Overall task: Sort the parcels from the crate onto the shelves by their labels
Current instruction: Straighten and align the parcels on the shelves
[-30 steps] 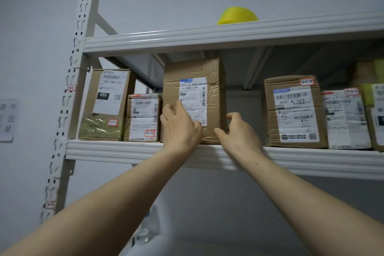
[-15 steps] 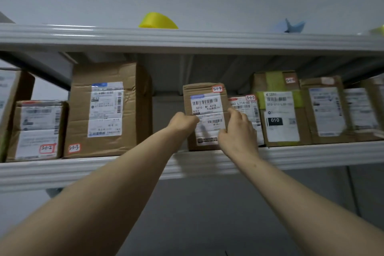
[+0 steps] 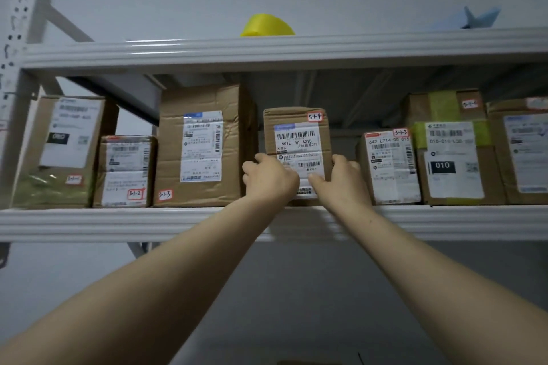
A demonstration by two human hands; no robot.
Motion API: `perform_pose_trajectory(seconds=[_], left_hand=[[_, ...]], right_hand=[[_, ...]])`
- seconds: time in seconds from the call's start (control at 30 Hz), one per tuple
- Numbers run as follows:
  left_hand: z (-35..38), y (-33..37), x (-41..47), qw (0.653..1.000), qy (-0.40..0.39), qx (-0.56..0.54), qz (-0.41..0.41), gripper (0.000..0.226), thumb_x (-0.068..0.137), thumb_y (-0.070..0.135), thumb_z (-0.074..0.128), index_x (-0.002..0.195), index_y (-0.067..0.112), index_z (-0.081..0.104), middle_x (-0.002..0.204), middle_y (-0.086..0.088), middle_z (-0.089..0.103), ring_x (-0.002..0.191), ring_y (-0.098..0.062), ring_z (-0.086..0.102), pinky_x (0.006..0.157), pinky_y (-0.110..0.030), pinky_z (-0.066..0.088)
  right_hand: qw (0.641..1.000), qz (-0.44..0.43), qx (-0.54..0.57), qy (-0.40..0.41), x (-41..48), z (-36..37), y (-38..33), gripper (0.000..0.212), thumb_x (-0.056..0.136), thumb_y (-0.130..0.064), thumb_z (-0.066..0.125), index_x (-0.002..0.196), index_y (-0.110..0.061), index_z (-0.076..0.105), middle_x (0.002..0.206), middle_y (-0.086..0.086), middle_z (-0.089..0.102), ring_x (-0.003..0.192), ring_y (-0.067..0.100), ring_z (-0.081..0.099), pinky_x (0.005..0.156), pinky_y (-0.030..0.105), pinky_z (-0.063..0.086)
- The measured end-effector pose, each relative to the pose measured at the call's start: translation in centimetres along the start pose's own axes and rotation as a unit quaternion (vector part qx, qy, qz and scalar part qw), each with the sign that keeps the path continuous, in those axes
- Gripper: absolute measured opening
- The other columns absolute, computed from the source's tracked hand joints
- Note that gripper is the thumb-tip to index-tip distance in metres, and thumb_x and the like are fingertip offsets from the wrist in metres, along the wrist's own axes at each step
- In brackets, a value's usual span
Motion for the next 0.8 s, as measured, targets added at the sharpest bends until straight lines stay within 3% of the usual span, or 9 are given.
perform_pose_trajectory(seconds=[0.13,0.23,0.37,0.53,0.63,0.7,0.8], left_hand=[[-1.2,-0.3,-1.1,0.999,0.016,0.032,0.024,0.072,0.093,0.020,0.044,0.150,0.005,0.002,0.148,-0.021,0.018,0.136,-0.037,0.021,0.112,-0.042,0.020],[-1.6,-0.2,-2.0,0.997,0.028,0.040,0.051,0.066,0.092,0.016,0.042,0.148,0.003,0.010,0.145,-0.020,0.020,0.134,-0.037,0.021,0.111,-0.040,0.020],[-2.8,0.5,-2.4,0.992,0.064,0.045,0.096,0.043,0.089,0.009,0.040,0.131,0.003,0.035,0.138,-0.017,0.024,0.127,-0.033,0.025,0.107,-0.036,0.022],[-3.5,1.3,-2.4,0.989,0.072,0.032,0.121,0.047,0.090,0.005,0.041,0.137,0.005,0.035,0.140,-0.015,0.026,0.129,-0.031,0.028,0.107,-0.037,0.027],[-3.2,2.8,-2.3,0.987,0.069,0.014,0.145,0.047,0.090,0.006,0.044,0.136,0.006,0.036,0.140,-0.014,0.028,0.130,-0.030,0.029,0.107,-0.038,0.028],[-2.5,4.3,-2.0,0.984,0.062,0.004,0.168,0.045,0.090,0.008,0.044,0.135,0.006,0.039,0.139,-0.015,0.029,0.130,-0.032,0.030,0.107,-0.038,0.028],[-0.4,6.9,-1.2,0.977,0.052,-0.023,0.208,0.046,0.092,0.010,0.049,0.137,0.011,0.041,0.139,-0.012,0.033,0.126,-0.029,0.039,0.106,-0.037,0.036]], right_hand=[[1.000,-0.006,0.012,-0.022,-0.6,1.6,-1.2,0.048,0.088,-0.030,0.062,0.128,-0.010,0.044,0.129,0.014,0.047,0.116,0.032,0.051,0.089,0.034,0.043],[1.000,-0.005,0.018,-0.022,-0.6,2.2,-1.5,0.049,0.087,-0.029,0.064,0.127,-0.010,0.042,0.128,0.013,0.052,0.117,0.032,0.051,0.086,0.036,0.044],[0.999,-0.002,0.019,-0.031,-0.7,2.9,-1.8,0.049,0.088,-0.032,0.063,0.127,-0.010,0.042,0.126,0.014,0.054,0.115,0.033,0.052,0.083,0.036,0.044],[0.999,-0.006,0.012,-0.052,-0.9,3.2,-2.1,0.050,0.091,-0.031,0.061,0.130,-0.009,0.040,0.128,0.014,0.053,0.116,0.033,0.052,0.083,0.036,0.043],[0.998,-0.010,0.003,-0.064,-0.8,2.5,-1.5,0.053,0.096,-0.023,0.052,0.142,-0.011,0.028,0.136,0.012,0.049,0.122,0.031,0.049,0.091,0.036,0.042],[0.998,-0.012,-0.002,-0.055,-0.8,1.3,-0.7,0.057,0.096,-0.020,0.050,0.147,-0.014,0.023,0.138,0.010,0.048,0.124,0.029,0.048,0.096,0.038,0.042],[0.999,-0.025,0.028,-0.001,-0.9,-1.5,1.0,0.051,0.095,-0.013,0.049,0.143,-0.017,0.033,0.131,0.009,0.054,0.116,0.028,0.053,0.096,0.044,0.044]])
Point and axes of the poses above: each hand's wrist, its own x-axis towards the middle knuckle, its own z-axis out of the palm, y = z × x, the point moved 8 cm from there along x, towards the middle knuckle
